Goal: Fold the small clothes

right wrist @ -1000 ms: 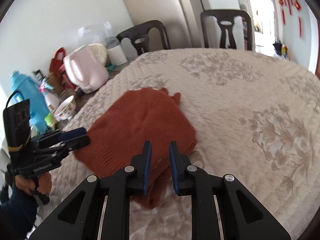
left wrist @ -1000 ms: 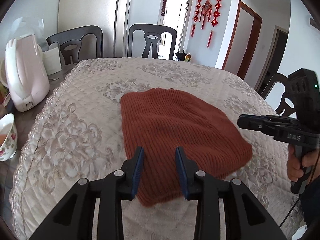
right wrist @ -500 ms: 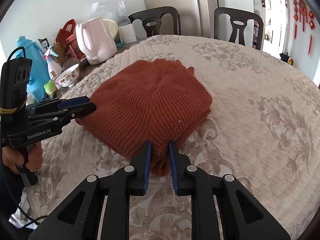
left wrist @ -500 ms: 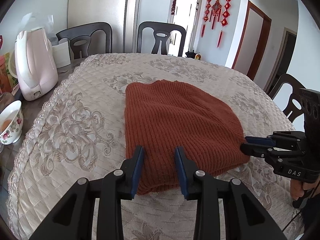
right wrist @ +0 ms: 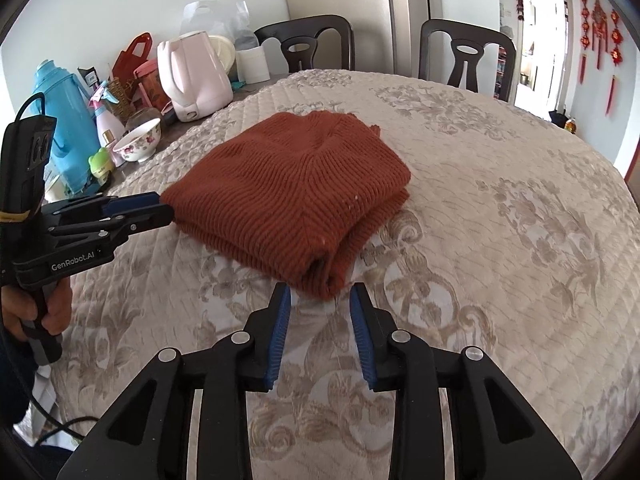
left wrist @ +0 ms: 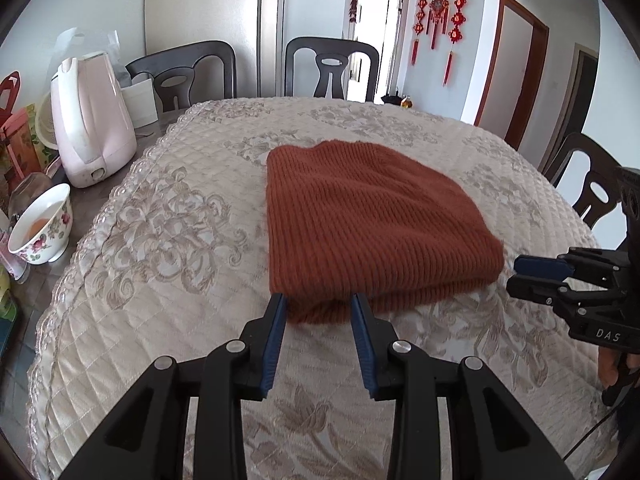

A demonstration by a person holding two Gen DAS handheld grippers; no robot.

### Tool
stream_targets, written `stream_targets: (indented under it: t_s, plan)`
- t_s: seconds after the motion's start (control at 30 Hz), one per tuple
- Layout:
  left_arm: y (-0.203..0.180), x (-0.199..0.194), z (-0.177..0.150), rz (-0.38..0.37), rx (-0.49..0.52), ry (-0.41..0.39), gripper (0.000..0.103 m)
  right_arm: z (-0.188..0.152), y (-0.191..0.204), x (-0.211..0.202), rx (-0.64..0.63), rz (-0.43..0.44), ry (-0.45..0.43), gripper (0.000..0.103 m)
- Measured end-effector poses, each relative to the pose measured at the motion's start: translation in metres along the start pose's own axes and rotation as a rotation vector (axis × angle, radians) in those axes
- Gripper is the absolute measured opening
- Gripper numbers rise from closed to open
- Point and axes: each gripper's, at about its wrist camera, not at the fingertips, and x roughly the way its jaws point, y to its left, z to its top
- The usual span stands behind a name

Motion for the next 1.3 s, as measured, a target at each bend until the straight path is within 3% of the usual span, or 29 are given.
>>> stream_targets:
  t_s: [0.4,0.63,1.3]
  plan:
    - [0.007,0.010,-0.018,0.024,-0.016,0.073,0.036,-0.020,0.001,0.006,-0.012,-0.072,0.051,0.032]
    - [0.001,0.013,-0.018,0.035,0.015,0.086,0.047,-0.022,0.010,0.009,-0.055,-0.087,0.054,0.045]
    - [-0.001,0.015,-0.018,0.048,0.025,0.093,0.058,-0.023,0.011,0.010,-0.064,-0.100,0.056,0.047]
